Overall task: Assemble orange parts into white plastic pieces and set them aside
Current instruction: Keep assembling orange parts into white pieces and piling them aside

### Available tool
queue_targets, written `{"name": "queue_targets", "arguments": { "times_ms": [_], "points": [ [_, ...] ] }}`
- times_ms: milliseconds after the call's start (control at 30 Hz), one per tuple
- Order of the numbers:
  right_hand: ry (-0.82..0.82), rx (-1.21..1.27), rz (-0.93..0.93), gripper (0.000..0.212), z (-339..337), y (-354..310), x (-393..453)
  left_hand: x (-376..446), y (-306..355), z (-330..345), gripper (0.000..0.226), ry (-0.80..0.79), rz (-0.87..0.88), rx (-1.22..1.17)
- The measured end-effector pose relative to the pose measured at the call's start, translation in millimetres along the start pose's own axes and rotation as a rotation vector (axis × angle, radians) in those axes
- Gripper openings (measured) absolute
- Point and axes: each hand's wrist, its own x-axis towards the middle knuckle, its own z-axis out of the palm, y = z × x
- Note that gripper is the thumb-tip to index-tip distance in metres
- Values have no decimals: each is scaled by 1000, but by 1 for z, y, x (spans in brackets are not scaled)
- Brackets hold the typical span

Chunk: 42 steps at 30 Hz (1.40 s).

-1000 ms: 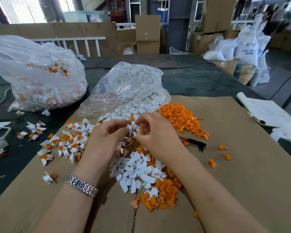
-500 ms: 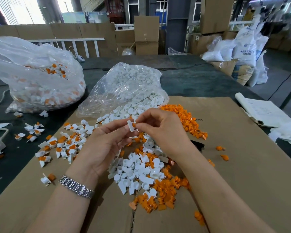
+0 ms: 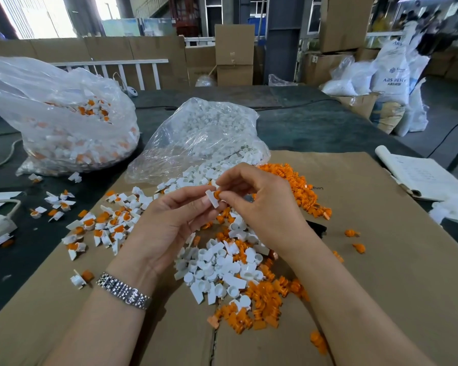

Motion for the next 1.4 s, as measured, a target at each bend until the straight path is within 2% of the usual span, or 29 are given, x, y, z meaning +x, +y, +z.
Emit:
{"name": "queue_targets", "arguments": {
  "times_ms": [300, 467, 700, 800, 967, 1100, 1200, 1400],
  "points": [
    [1, -177, -126, 9, 0, -8, -2, -2, 1, 3, 19, 9, -28, -31],
    [-2, -188, -146, 9, -1, -8, -2, -2, 1, 2, 21, 0, -40, -55],
    [72, -10, 57, 11, 5, -4, -3, -2, -4, 2, 21, 27, 136, 125],
    [84, 25, 91, 10, 6, -3, -3, -1, -5, 3, 21, 36, 162, 171],
    [54, 46, 102, 14, 5, -3, -2, -1, -3, 0, 22, 39, 103, 76],
    [-40, -3, 88, 28, -1, -4, 0, -2, -1, 1, 22, 41, 60, 8],
    [-81, -3, 63, 26, -5, -4, 1, -2, 0, 1, 21, 40, 20, -10],
    [-16, -60, -36, 22, -6, -2, 0, -4, 1, 3, 23, 21, 23, 12]
  ]
}}
